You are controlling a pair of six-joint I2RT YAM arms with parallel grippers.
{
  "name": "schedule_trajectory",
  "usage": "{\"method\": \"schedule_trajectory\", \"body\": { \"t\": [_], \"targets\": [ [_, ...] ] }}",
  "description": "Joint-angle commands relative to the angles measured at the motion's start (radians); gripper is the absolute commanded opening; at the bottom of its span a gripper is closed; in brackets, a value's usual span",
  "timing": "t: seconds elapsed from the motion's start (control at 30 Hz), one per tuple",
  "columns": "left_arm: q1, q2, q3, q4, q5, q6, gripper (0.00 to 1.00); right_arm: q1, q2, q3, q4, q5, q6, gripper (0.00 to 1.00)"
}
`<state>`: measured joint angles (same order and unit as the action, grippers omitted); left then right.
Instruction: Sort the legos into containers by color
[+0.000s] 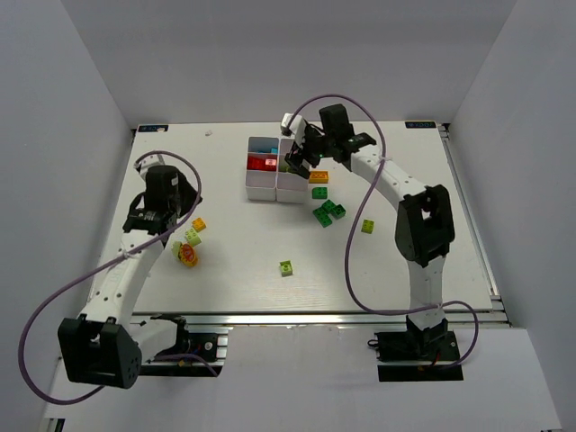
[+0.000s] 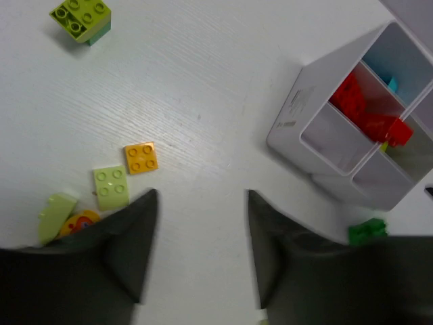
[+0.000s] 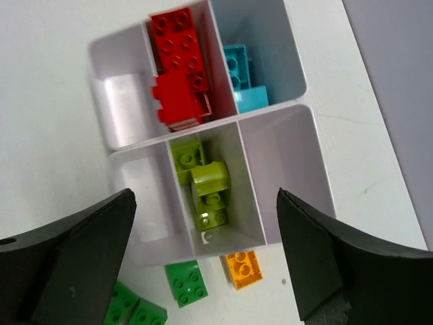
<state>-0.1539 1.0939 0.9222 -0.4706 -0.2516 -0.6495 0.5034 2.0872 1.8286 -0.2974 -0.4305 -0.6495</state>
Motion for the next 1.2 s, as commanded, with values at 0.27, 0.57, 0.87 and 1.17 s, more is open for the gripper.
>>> {"method": "schedule_trajectory", "body": {
  "t": [0.27,0.57,0.87,1.17],
  "targets": [
    [0.310,0.283,0.141,-0.053,0.227,0.076,0.61,-0.103,-0.217,-0.064,-0.184,-0.358,0.010,0.25],
    [0.315,0.602,0.451,-0.164,0.096,0.502,0.83,-0.129,-0.289,-0.164,-0.123,-0.386,0.063,0.63],
    [0.317,0.705,0.509,-0.068,0.083,0.838,0.83,-0.172,-0.297,-0.183,-0.106,-0.412,0.105,0.65],
    [0.317,0.848,0.592,-0.065,0.164,0.929,0.81,-0.189,-0.329,-0.215,-0.149,-0.412,0.090,0.65]
  ]
}}
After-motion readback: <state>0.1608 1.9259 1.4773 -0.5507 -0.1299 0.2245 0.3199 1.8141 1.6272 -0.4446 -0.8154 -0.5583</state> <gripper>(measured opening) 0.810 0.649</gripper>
